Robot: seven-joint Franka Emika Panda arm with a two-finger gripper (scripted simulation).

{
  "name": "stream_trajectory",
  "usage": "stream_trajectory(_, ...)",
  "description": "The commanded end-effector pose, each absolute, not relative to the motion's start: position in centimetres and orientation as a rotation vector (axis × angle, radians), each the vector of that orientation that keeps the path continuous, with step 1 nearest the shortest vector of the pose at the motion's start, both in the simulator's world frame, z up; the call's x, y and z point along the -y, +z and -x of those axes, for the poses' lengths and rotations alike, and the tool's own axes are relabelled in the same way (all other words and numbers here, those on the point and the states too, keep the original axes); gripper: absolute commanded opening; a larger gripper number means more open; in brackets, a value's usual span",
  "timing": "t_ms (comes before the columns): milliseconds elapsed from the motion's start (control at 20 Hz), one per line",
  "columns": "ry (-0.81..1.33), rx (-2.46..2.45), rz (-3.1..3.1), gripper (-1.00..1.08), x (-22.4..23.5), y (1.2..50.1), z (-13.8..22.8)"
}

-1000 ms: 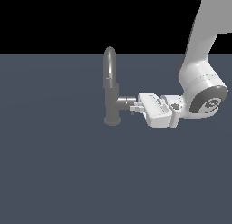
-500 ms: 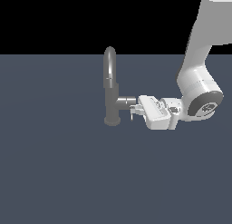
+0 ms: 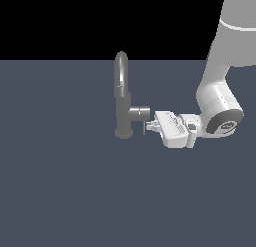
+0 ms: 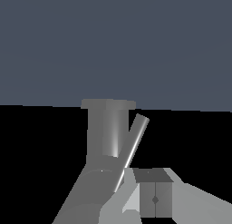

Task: Turn on the faucet by rotating a designated handle.

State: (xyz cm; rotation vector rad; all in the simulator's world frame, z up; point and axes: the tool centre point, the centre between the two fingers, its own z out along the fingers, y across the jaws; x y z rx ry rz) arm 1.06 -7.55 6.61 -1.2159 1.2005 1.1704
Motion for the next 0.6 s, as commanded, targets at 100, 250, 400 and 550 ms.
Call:
stream_trajectory(100,1.172,-1.208,1.211,-1.00,7.4,5.9,-1.5)
stream_trajectory(250,1.177,-1.210,1.209,-1.00,7.3,5.6,-2.2)
stream_trajectory(400,1.182,-1.211,1.208,-1.00,7.1,5.2,-2.8)
stream_trajectory(550,1.187,-1.212,1.207,-1.00,6.9,4.8,-3.4)
